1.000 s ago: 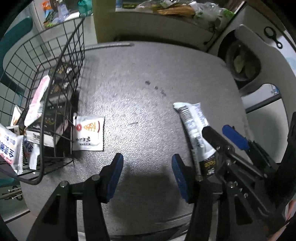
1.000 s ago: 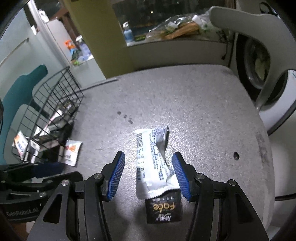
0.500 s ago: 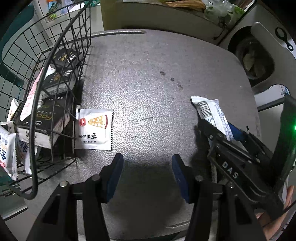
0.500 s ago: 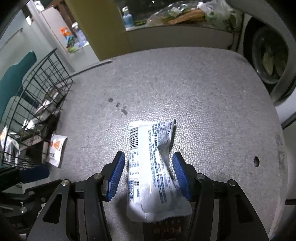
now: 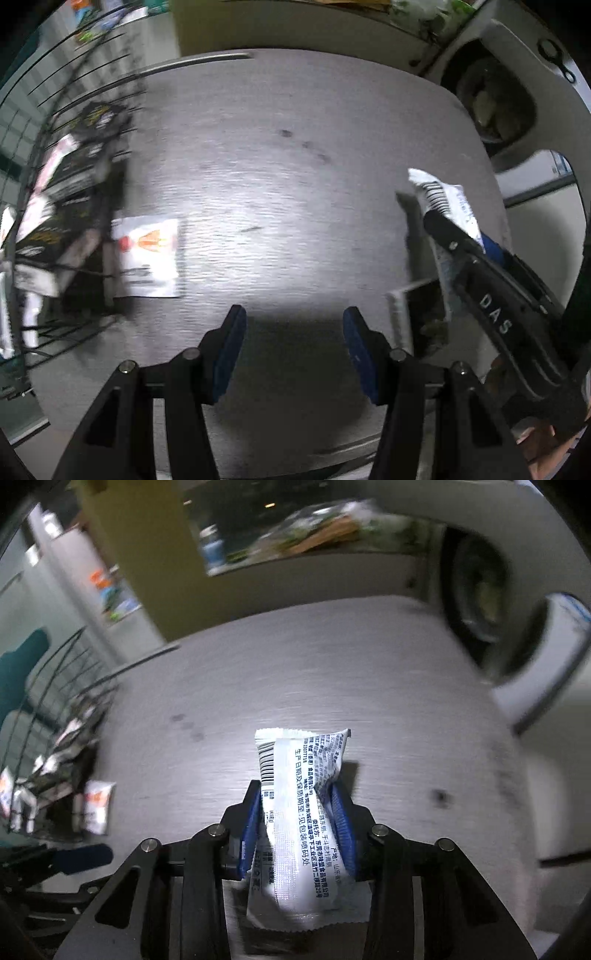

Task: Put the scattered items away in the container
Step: 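Grasp the white-and-blue packet with the right gripper while the left moves to a Face pack, then grasp the black Face pack with the left gripper while the right holds its packet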

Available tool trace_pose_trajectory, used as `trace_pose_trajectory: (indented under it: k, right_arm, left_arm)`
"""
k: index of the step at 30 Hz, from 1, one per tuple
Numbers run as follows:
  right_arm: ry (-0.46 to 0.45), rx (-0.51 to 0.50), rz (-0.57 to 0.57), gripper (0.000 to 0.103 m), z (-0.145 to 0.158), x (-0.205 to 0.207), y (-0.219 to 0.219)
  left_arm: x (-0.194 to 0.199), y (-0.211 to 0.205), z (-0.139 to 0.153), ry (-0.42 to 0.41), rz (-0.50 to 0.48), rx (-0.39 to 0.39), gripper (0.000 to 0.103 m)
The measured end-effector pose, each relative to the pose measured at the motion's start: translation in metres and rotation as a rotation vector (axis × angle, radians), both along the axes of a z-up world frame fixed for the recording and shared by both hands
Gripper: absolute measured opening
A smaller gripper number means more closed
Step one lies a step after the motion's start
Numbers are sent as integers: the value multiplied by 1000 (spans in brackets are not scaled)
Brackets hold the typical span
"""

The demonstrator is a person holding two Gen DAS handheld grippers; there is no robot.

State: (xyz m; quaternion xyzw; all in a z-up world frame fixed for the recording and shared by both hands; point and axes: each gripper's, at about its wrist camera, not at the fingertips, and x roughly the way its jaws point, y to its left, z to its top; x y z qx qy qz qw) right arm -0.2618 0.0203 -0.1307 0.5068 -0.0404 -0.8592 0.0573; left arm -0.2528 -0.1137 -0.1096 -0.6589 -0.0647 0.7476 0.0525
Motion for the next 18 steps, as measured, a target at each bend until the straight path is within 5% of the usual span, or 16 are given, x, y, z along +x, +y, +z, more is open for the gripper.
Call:
trace_pose_trajectory:
  k: [10, 18]
  right_arm:
    - [60, 110, -205, 38, 4, 33, 55]
    - [34, 18, -241, 38, -7, 32, 76]
  left_arm:
    - [-10, 81, -15, -17, -91, 22, 60]
    - [-20, 90, -22, -13, -92, 28, 62]
